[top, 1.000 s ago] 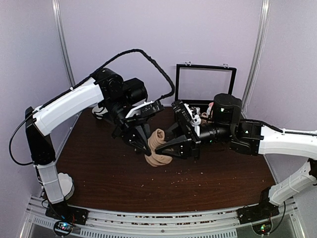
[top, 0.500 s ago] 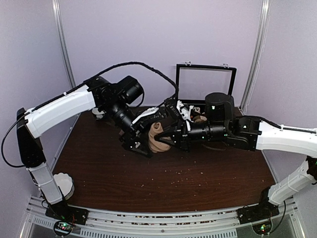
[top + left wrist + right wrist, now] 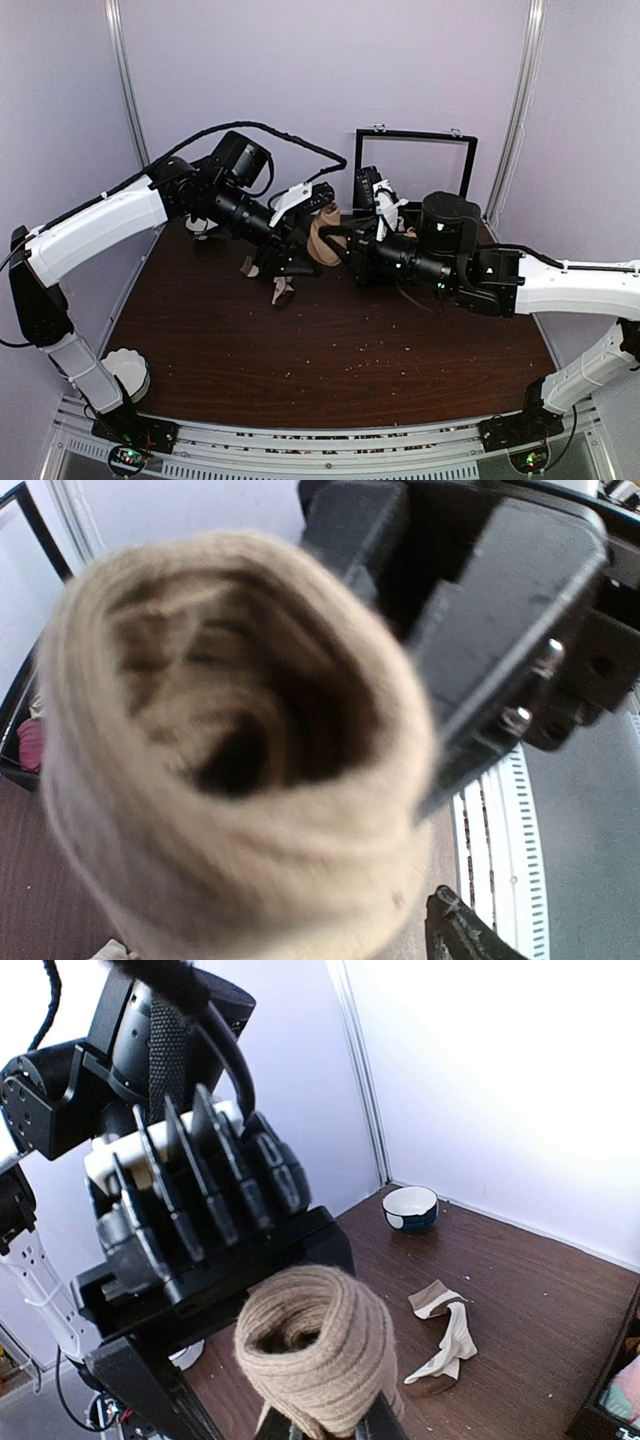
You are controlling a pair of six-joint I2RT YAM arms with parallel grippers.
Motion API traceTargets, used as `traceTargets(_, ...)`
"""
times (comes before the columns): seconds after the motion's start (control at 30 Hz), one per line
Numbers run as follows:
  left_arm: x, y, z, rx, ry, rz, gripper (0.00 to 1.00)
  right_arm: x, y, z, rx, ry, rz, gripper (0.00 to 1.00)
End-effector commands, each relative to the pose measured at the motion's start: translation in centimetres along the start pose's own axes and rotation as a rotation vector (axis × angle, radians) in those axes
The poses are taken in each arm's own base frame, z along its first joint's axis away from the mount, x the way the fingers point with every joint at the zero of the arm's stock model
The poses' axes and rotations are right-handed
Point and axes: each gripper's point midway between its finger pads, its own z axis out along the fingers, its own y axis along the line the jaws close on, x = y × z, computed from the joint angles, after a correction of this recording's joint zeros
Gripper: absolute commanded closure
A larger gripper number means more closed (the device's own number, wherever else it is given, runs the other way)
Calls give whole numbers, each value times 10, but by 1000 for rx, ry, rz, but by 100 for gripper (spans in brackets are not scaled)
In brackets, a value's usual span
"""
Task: Roll the socks
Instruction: Roll the sock.
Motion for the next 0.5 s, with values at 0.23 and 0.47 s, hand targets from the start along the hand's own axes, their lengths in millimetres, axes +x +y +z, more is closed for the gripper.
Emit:
traceTargets(0.23,-18,20,-14,-104,-67,13,54,-11,15,13,-82,-113,235,100)
traceTargets(0.47,-12,24,-15,-135,-42,39,100,-5,24,15,-133,-81,264,100)
